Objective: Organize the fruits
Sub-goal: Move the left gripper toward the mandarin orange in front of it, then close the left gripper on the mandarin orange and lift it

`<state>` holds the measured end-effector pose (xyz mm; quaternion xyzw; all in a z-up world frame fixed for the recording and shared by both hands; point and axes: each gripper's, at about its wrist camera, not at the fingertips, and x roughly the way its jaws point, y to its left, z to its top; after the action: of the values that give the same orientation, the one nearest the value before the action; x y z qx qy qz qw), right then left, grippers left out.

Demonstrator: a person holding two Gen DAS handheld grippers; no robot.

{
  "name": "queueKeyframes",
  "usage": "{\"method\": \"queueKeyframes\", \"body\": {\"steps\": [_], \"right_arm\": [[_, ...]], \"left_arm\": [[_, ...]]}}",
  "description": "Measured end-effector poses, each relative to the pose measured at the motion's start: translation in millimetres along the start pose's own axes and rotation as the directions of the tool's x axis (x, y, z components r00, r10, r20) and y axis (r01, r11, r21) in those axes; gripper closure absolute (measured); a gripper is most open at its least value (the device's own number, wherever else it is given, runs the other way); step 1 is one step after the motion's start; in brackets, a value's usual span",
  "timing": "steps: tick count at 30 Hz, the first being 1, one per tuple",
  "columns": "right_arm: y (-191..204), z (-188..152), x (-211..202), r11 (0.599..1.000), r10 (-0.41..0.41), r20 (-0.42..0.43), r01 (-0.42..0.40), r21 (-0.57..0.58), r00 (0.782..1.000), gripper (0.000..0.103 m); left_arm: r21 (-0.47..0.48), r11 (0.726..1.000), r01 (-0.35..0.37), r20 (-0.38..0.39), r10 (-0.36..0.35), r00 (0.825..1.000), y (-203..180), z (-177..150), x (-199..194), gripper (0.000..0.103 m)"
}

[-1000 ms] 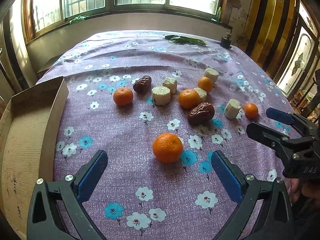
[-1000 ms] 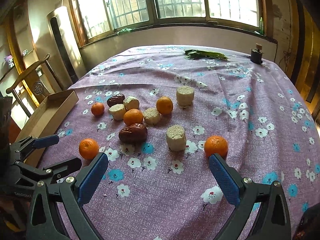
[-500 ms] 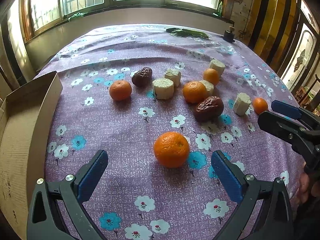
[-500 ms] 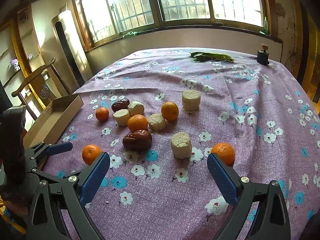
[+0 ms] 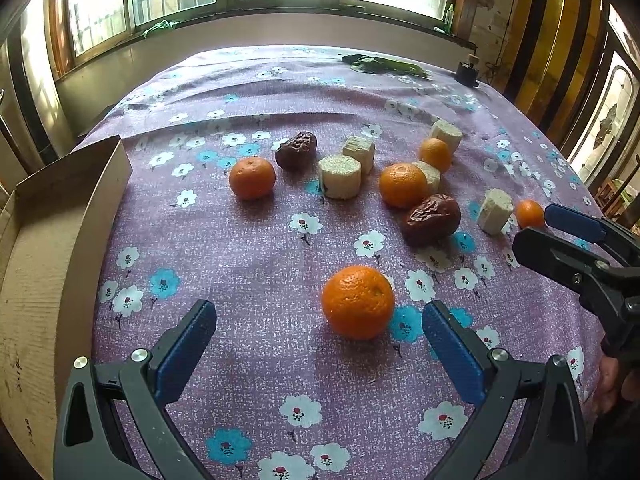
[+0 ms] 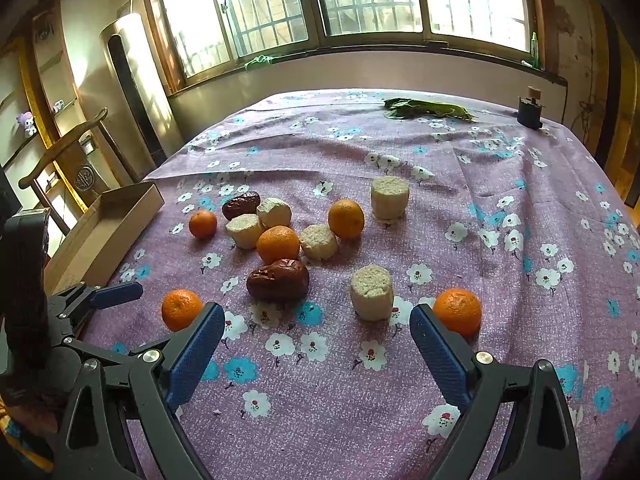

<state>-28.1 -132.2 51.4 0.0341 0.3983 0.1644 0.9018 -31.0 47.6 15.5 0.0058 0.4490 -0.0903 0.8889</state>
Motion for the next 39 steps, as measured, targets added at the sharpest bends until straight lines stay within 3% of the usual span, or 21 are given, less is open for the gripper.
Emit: {"method": "queueKeyframes", "body": {"steps": [14,17,25,31,36,39], "right_arm": [[1.0,-0.5,0.2,1.0,0.013,-0.005,-0.013,0.001,1.0,0.007],[2.0,0.0,0.6,1.0,0.012,-0.006,-0.012,-0.003,1.0,0.007],[0.6,0.4,3.1,1.0,0.012,-0.013,-0.012,0.002,1.0,0.007],[1.8,1.4,6.0,1.0,0.015,-0.02,-0.015,-0.007,1.0,0.007],[4.4,3.3,7.9,1.0,0.015,-0.024,-0.016,-0.02,1.0,0.007],[8.7,5.7,11.2,0.999,0.018,-0.036,-0.019,-0.039,0.999,0.007]], "left_arm": [[-0.006,1.0,-0.02,0.02,0.02,1.0,5.8,0.8,-10.6,0.001],[0.004,1.0,-0.025,0.017,0.025,1.0,4.1,0.3,-10.6,0.012],[0.012,1.0,-0.02,0.006,0.02,1.0,3.1,0.7,-6.0,0.015],[0.033,0.999,0.026,-0.008,-0.026,1.0,-3.7,2.7,1.7,0.032],[0.049,0.993,0.108,-0.02,-0.107,0.994,-12.6,2.5,5.1,0.07],[0.043,0.991,0.124,-0.022,-0.123,0.992,-13.3,2.1,4.2,0.072]]}}
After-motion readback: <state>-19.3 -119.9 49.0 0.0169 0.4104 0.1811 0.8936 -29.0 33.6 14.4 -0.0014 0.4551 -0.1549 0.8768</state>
